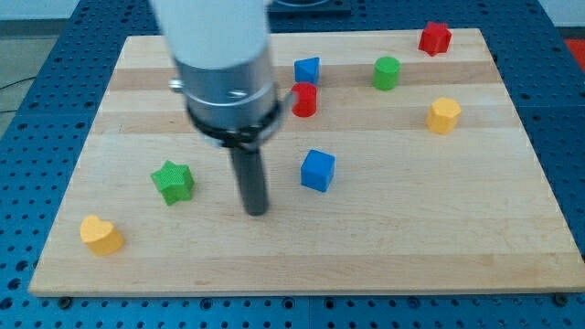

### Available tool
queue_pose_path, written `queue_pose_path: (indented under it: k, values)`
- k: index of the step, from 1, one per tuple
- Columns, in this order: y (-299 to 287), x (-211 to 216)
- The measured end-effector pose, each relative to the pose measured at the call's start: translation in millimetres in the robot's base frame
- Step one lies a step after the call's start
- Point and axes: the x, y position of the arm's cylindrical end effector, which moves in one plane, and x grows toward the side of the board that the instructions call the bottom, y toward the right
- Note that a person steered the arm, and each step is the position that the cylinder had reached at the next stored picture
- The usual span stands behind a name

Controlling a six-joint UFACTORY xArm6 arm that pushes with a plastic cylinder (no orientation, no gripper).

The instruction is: Move the blue cube to the top right of the green star

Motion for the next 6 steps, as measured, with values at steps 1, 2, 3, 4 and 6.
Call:
queue_pose_path:
  k: [1,2,3,4,6]
  values:
    - [66,-12]
    - [71,-40]
    - [61,-55]
    - [86,-63]
    - [-2,-74]
